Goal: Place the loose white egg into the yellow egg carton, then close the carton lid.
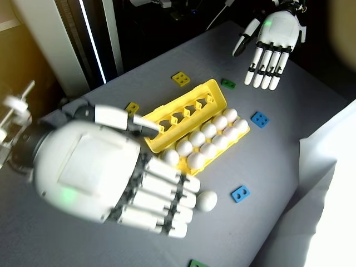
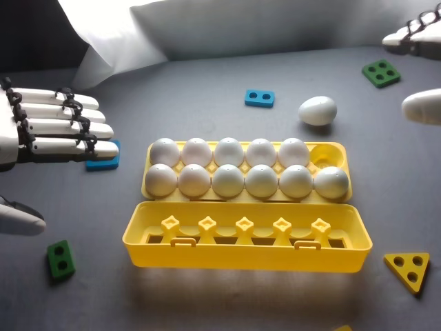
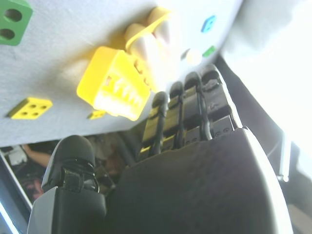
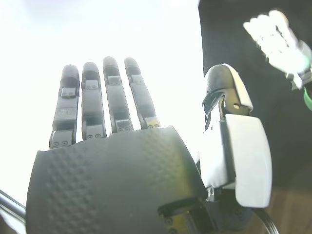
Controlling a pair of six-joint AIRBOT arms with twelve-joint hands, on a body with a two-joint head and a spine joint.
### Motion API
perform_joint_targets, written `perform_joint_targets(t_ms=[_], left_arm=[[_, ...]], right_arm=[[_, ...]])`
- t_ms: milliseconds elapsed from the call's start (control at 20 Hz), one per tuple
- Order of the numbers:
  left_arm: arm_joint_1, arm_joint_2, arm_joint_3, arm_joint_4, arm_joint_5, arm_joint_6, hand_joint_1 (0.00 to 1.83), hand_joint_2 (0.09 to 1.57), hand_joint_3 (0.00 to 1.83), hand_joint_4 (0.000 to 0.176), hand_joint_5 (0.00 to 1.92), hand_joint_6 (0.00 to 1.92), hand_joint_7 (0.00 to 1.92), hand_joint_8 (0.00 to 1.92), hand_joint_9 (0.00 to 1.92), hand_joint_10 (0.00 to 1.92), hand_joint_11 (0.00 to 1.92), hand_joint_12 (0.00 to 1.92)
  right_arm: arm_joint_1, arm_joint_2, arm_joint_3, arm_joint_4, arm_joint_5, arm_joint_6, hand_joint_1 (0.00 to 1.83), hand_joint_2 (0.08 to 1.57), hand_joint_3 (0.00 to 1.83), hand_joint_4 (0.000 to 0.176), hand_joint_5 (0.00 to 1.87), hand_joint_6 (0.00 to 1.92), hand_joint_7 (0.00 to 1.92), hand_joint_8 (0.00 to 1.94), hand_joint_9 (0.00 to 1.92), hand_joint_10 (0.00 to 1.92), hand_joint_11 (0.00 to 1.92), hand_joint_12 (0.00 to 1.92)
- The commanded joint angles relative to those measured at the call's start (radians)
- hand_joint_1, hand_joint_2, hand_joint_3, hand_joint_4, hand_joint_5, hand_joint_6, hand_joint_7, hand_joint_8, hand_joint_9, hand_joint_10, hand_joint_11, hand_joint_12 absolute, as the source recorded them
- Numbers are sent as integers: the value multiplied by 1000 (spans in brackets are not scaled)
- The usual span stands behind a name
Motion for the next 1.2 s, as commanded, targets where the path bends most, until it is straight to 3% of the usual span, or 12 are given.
perform_joint_targets(t_ms=[0,150,250,400,550,650,750,800,850,950,1000,1150], left_arm=[[-11,17,13,-48,-57,-8,0,1266,23,0,4,1,0,0,0,0,0,0],[-14,20,8,-53,-58,-5,0,1266,21,0,6,2,0,0,0,0,0,0],[-13,19,17,-56,-78,-18,0,1266,19,0,5,2,0,0,0,0,0,0],[-45,14,24,21,-40,-19,0,1274,20,0,10,4,0,0,0,0,0,0],[-59,12,57,11,-43,-40,0,1279,20,0,8,3,0,0,0,0,0,0],[-68,-2,78,67,-56,-120,0,1276,17,0,0,0,0,0,0,0,0,0],[-71,-5,85,97,-75,-171,0,1269,12,0,0,0,0,0,0,0,0,0],[-79,-5,88,120,-90,-200,0,1275,14,0,0,0,0,0,0,0,0,0],[-84,-4,91,142,-107,-229,0,1277,14,0,7,3,0,0,0,0,0,0],[-85,0,99,187,-143,-254,0,1273,11,0,30,11,10,4,0,0,0,0],[-85,-3,109,218,-165,-259,0,1275,12,0,5,1,1,0,0,0,0,0],[-83,-29,133,242,-180,-290,0,1274,10,0,2,0,0,0,0,0,0,0]], right_arm=[[17,12,5,24,113,-19,0,1210,0,0,206,8,196,8,144,8,0,297],[18,4,15,104,112,-120,0,1212,1,0,211,6,203,6,168,8,0,370],[18,2,21,164,115,-198,0,1216,2,0,178,1,165,2,135,3,0,298],[9,-45,75,198,111,-202,0,1216,1,0,196,6,183,7,142,5,0,296],[8,-114,165,198,92,-202,0,1205,0,0,190,0,157,1,119,0,0,298],[8,-171,247,198,72,-200,0,1198,0,0,186,0,136,1,94,1,0,231],[-3,-220,319,181,59,-159,0,1183,0,0,184,1,133,3,89,1,0,204],[-12,-249,375,39,57,17,0,1179,0,0,180,0,140,4,97,4,0,218],[-16,-274,413,-5,55,63,0,1162,0,0,188,2,133,1,86,1,0,196],[-16,-306,455,-14,55,63,0,1116,0,20,218,8,119,1,60,1,0,151],[-15,-322,472,-26,55,66,0,1047,0,77,124,6,23,0,11,0,0,29],[-14,-341,486,-175,55,201,172,895,0,106,167,6,0,0,0,0,0,0]])
